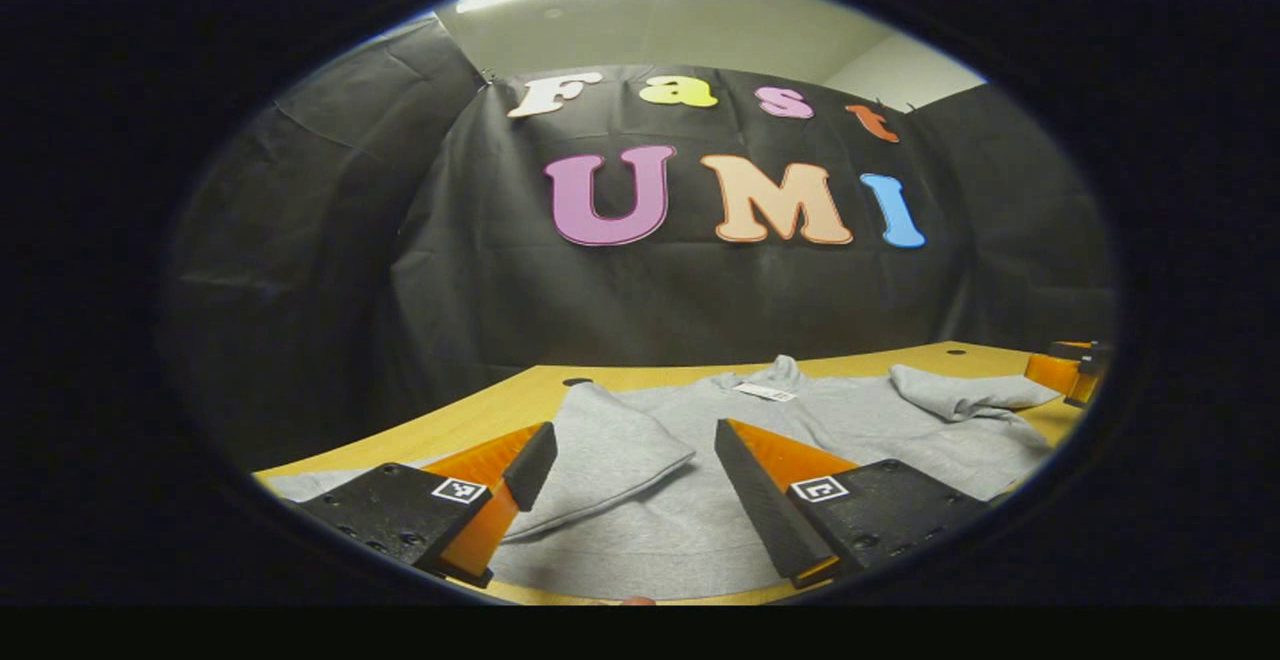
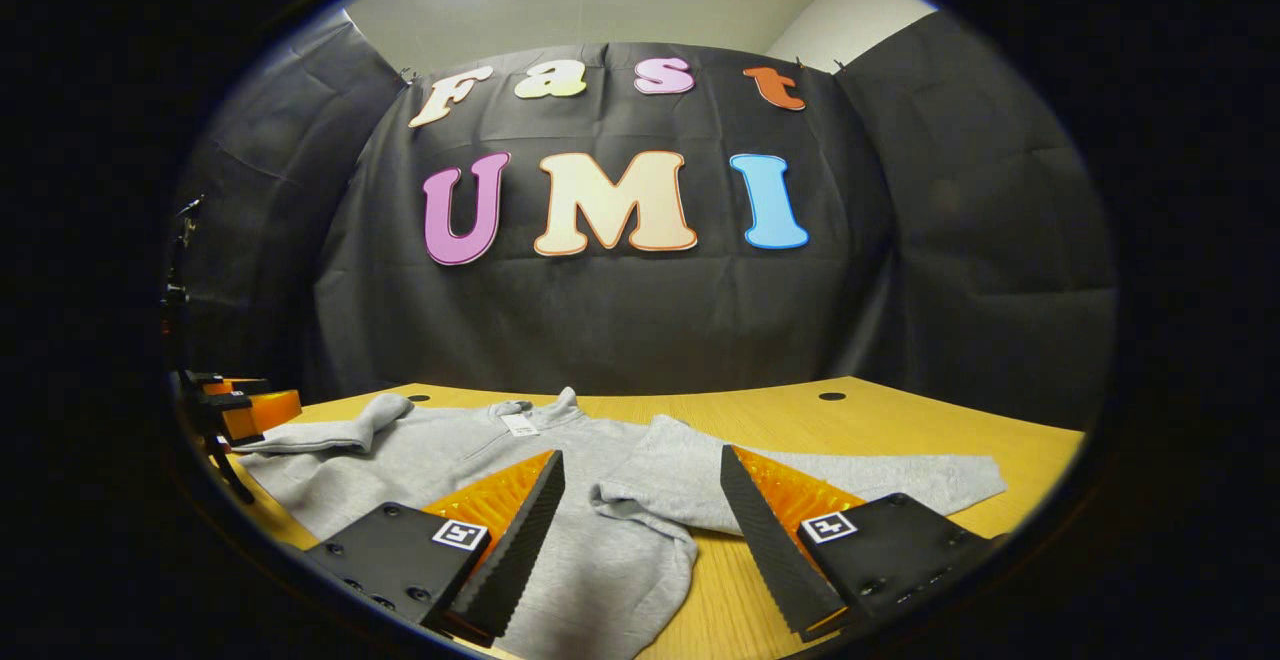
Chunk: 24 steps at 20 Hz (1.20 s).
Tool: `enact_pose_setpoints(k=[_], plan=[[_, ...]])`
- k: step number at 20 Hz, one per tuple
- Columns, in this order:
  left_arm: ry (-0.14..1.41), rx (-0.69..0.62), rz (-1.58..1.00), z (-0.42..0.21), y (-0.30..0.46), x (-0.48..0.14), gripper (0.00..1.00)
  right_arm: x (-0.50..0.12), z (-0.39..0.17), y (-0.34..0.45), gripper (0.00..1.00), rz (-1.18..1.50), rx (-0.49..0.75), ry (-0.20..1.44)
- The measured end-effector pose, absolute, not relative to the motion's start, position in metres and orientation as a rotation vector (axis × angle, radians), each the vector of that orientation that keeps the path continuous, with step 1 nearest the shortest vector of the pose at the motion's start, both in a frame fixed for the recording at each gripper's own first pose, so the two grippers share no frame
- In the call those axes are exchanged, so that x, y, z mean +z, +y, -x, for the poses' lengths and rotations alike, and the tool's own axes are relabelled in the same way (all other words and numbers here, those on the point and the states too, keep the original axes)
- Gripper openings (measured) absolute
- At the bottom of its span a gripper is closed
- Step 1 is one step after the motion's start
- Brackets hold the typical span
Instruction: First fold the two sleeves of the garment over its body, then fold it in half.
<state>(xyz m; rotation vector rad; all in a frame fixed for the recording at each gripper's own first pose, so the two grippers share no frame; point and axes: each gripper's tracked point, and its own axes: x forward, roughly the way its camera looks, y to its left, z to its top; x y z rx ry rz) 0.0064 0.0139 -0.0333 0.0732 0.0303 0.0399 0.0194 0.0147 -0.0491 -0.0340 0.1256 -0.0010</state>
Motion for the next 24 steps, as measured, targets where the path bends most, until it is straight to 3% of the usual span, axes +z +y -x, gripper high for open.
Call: enact_pose_setpoints(k=[11,20,24], plan=[[0.029,0.081,-0.074,-0.006,0.02,-0.033,0.94,-0.06,-0.024,-0.002,0.97,0.028,-0.036,0.178],[0.027,0.07,-0.075,-0.007,0.018,-0.033,0.94,-0.007,-0.035,-0.142,0.99,0.09,-0.233,0.26],[0.027,0.069,-0.075,-0.006,0.018,-0.034,0.94,-0.011,-0.032,-0.202,0.99,0.133,-0.324,0.365]])
